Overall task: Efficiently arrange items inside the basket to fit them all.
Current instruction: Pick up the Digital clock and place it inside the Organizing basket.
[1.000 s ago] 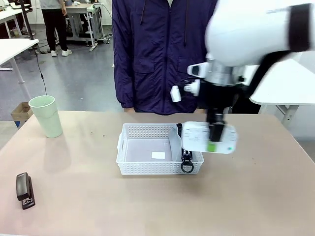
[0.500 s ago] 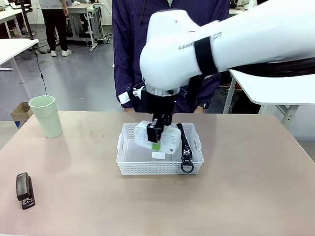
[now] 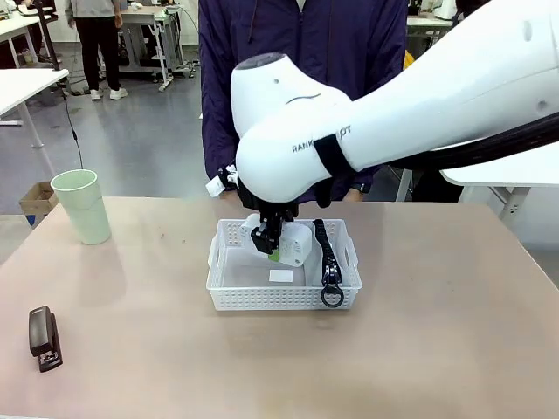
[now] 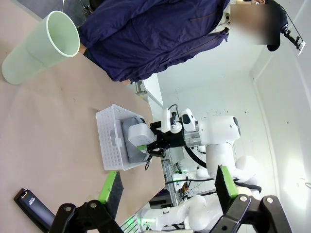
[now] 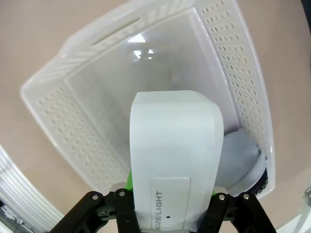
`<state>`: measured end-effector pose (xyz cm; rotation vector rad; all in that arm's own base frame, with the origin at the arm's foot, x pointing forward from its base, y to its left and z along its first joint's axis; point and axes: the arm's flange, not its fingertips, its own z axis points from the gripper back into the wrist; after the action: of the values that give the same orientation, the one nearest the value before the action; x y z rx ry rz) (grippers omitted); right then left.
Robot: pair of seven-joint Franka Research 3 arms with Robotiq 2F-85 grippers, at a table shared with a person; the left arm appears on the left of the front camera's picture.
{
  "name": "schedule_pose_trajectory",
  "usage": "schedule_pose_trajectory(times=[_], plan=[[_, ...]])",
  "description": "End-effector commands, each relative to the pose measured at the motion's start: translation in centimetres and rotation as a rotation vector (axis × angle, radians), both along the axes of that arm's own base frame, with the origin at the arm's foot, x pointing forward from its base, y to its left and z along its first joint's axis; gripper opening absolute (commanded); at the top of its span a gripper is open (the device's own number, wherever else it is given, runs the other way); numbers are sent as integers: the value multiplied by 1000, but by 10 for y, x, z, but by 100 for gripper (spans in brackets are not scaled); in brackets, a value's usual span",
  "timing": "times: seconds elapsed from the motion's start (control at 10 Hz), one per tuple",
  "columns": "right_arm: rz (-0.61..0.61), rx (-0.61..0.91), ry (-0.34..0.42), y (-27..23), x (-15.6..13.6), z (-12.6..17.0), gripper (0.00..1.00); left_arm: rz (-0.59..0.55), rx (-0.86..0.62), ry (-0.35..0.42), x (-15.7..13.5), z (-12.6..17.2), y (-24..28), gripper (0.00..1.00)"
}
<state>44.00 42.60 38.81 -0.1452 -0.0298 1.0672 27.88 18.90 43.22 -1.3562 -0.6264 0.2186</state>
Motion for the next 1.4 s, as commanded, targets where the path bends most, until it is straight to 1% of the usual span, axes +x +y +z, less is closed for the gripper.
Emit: schedule_pose_trajectory(times=[0.0, 0.3, 0.4, 0.6, 0.7, 0.9, 1.2, 1.3], plan=[[45, 30, -20, 5, 13, -3, 52, -4, -1, -26, -2, 1, 0, 100], [110, 134, 90, -1, 31, -24, 52, -4, -1, -26, -2, 1, 0, 100], [115, 173, 100, -5, 36, -31, 52, -4, -1, -26, -2, 1, 0, 100], [142, 151, 137, -5, 41, -44, 52, -4, -1, -26, -2, 1, 0, 100], [149, 139, 152, -5, 43, -47, 52, -4, -1, -26, -2, 1, 0, 100], [136, 96, 142, -5, 42, -49, 52, -4, -1, -26, -2, 1, 0, 100], [150, 96, 167, -5, 43, -50, 52, -4, -1, -26, -2, 1, 0, 100], [153, 99, 173, -5, 43, -51, 100, -4, -1, -26, -2, 1, 0, 100]])
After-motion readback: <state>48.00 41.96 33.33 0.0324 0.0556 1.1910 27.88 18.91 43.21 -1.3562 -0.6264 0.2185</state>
